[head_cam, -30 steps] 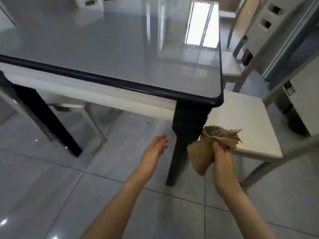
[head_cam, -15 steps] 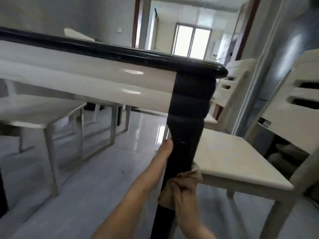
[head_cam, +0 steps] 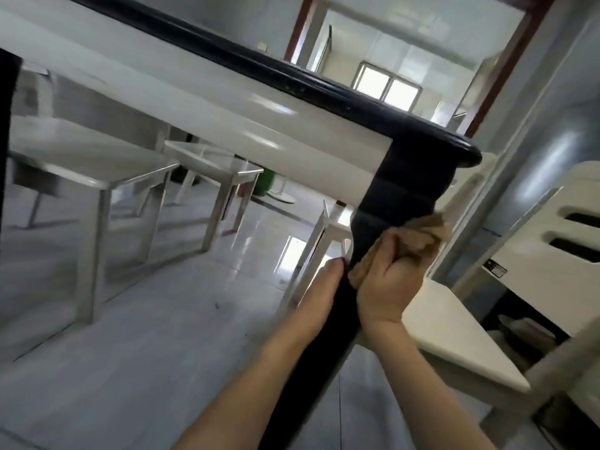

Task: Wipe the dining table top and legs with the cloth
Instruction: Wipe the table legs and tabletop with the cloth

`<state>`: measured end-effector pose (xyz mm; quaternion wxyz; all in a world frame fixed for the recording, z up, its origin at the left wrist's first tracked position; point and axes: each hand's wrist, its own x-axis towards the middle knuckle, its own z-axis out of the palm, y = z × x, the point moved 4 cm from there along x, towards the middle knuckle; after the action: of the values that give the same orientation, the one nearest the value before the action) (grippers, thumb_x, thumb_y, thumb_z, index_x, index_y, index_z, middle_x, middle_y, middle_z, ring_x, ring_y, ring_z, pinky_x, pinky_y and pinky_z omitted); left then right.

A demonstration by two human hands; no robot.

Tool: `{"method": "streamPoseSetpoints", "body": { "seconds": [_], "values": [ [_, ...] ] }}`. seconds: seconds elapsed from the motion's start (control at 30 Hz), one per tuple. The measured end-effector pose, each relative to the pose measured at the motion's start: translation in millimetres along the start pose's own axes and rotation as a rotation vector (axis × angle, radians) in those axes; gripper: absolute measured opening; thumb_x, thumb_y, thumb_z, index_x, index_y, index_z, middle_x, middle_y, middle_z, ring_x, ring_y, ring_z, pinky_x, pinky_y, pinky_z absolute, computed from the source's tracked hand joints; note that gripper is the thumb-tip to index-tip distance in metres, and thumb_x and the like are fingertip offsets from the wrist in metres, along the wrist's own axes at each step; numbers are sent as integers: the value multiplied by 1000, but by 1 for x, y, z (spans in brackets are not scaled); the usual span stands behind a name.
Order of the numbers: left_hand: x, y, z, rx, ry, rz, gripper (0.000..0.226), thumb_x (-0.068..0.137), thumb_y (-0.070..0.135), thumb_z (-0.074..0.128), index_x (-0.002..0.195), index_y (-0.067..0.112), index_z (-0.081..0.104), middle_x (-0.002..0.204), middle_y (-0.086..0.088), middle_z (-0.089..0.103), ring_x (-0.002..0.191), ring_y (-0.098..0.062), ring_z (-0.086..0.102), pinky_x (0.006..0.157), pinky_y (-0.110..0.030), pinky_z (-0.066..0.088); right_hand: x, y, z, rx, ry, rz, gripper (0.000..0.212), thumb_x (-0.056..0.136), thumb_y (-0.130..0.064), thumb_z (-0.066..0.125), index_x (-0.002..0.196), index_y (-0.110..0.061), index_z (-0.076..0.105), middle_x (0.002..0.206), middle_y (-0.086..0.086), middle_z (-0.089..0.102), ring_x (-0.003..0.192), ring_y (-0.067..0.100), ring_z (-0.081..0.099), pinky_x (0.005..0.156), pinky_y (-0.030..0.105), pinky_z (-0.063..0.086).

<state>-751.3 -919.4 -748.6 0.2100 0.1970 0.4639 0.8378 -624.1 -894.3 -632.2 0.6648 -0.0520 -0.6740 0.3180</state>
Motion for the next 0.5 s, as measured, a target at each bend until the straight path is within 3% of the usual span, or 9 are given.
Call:
{"method": "streamPoseSetpoints", "body": {
  "seconds": [0.03, 0.1, 0.13, 0.17, 0.2, 0.27, 0.3, 0.4, 0.5],
  "values": [
    [-42, 26, 13, 0, -52, -4, 46, 104, 34, 29, 106, 2, 63, 119, -12, 64, 89, -4, 67, 76, -14, 53, -19, 10, 0, -6, -96, 37, 40, 95, -30, 49, 97, 10, 57, 105, 4, 51, 97, 7, 55, 89, 7, 35],
    [-77, 38, 27, 113, -85, 69, 45, 102, 40, 29, 107, 7, 61, 106, -9, 67, 96, -13, 64, 85, -20, 51, -78, 34, -15, 42, -272, 137, 13, 87, 6, 51, 95, 16, 53, 102, -2, 48, 94, -13, 50, 82, -2, 34],
    [-87, 37, 28, 126, -75, 110, 49, 99, 48, 31, 107, 10, 62, 107, -8, 69, 100, -16, 65, 90, -25, 51, -95, 40, -20, 90, -307, 210, 17, 85, 13, 50, 102, 15, 49, 100, -10, 51, 89, -16, 50, 77, -3, 36],
    [-93, 38, 25, 133, -40, 116, 52, 95, 55, 32, 107, 16, 64, 107, -4, 71, 102, -15, 66, 94, -31, 51, -104, 45, -21, 121, -355, 226, 21, 87, 7, 52, 107, 9, 47, 100, -17, 53, 87, -13, 52, 75, -1, 38],
    [-89, 34, 25, 140, 2, 121, 53, 92, 60, 32, 106, 22, 66, 104, -1, 72, 102, -15, 66, 96, -37, 50, -104, 47, -21, 116, -393, 254, 19, 91, -11, 54, 106, -2, 48, 106, -14, 56, 92, -4, 55, 77, 3, 41],
    [-87, 23, 18, 215, 93, 114, 53, 91, 60, 33, 104, 22, 66, 100, 0, 73, 101, -16, 67, 96, -44, 51, -76, 36, -18, 45, -360, 183, 32, 92, -49, 45, 95, -18, 50, 108, 9, 56, 98, 20, 57, 87, 17, 44],
    [-85, 16, 15, 240, 131, 122, 55, 89, 60, 33, 104, 18, 66, 98, -2, 72, 100, -19, 67, 95, -46, 51, -51, 31, -11, 35, -310, 143, 40, 92, -56, 40, 93, -18, 52, 103, 13, 56, 95, 25, 57, 90, 26, 47],
    [-84, 4, 5, 410, 177, 186, 62, 80, 63, 24, 97, 16, 60, 93, -4, 70, 94, -21, 66, 89, -48, 53, 24, -13, 10, 51, -115, 76, 64, 91, -61, 33, 102, -4, 57, 93, 15, 63, 84, 26, 63, 83, 44, 52],
    [-87, 6, 3, 456, 214, 253, 63, 84, 62, 16, 85, 13, 55, 80, -7, 66, 82, -19, 64, 81, -42, 54, 37, -14, 15, -80, 22, -49, 68, 94, -61, 29, 114, -2, 56, 105, 14, 63, 94, 24, 61, 88, 36, 49]
  ]
}}
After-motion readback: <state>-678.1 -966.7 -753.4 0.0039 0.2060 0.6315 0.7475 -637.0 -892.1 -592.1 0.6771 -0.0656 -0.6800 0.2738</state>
